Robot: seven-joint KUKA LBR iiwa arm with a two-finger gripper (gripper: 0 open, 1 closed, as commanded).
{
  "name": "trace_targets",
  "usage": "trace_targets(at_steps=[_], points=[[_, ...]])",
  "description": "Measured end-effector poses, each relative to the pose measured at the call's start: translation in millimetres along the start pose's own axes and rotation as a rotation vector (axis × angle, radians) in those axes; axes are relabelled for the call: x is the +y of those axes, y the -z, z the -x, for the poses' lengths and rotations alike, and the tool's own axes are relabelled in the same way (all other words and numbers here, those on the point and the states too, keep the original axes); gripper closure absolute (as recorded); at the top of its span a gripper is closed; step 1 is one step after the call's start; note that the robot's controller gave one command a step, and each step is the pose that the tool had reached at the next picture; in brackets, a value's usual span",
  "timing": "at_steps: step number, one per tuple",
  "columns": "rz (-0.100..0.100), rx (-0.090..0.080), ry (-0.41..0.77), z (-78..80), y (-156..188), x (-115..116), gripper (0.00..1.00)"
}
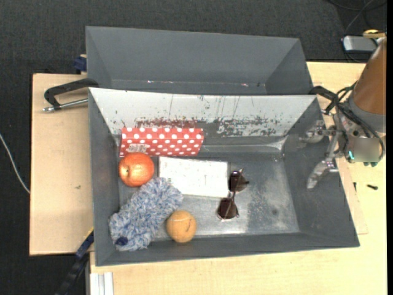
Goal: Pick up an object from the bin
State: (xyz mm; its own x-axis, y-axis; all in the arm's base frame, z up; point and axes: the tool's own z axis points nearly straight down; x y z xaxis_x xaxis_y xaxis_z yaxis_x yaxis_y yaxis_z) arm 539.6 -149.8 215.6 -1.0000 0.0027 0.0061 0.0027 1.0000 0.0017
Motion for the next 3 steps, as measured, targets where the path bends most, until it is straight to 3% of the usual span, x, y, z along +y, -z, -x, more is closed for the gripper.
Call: trace_targets(at_steps=[1, 2, 3], points=[[-0.002, -0.009, 0.002, 1.8, 4.6, 0.7, 0.0], [-0.003, -0.013, 0.036, -30.5, -47.0, 24.9, 0.0], [-0.002, -0.016, 0.085, 16.1, -65.5, 62.4, 0.0]])
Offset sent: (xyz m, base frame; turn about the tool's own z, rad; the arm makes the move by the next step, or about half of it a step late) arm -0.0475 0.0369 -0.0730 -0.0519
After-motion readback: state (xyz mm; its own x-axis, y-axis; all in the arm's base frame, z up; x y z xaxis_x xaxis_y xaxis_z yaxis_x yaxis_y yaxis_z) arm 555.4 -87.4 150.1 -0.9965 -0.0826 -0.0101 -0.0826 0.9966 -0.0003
